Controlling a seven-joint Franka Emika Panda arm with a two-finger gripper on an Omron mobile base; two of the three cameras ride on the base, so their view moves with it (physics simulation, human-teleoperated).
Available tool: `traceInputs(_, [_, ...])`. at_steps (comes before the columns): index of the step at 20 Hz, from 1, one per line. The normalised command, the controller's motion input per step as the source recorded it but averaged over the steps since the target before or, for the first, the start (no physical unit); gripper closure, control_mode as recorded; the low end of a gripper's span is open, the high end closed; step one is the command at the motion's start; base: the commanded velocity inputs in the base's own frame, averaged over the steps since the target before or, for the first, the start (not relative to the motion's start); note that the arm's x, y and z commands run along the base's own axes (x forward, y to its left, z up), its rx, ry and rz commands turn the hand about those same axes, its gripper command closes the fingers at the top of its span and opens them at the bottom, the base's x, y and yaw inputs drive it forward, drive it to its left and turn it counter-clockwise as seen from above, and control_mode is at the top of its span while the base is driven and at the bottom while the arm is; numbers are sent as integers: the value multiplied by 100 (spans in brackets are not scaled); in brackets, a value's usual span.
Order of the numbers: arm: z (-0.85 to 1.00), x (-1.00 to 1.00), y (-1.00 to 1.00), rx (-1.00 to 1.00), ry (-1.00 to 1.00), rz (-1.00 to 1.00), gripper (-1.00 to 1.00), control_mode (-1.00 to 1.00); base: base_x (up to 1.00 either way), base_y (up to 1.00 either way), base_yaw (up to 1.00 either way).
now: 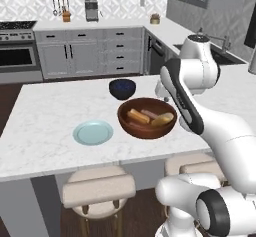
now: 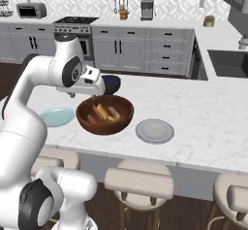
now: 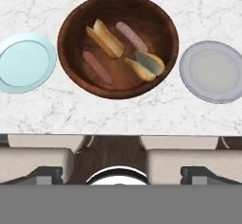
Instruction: Place one bun and one sausage from the bowl on each plate.
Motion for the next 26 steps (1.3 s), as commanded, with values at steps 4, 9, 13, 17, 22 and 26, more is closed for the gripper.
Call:
traceInputs(4, [0,0,0,0,0,0,-100,100,93,12,0])
traceInputs(9, [0,20,4,0,2,0,-100,-100,80,18,0])
traceInputs(13, [-25,100,6,0,14,1,-100,-100,0,0,0])
traceInputs(17, [-86,100,27,-7,14,6,-100,-100,0,0,0])
traceInputs(22, [-100,83,39,-13,8,11,-100,-100,0,0,0])
traceInputs(26, [-95,50,8,-9,3,13,-100,-100,0,0,0])
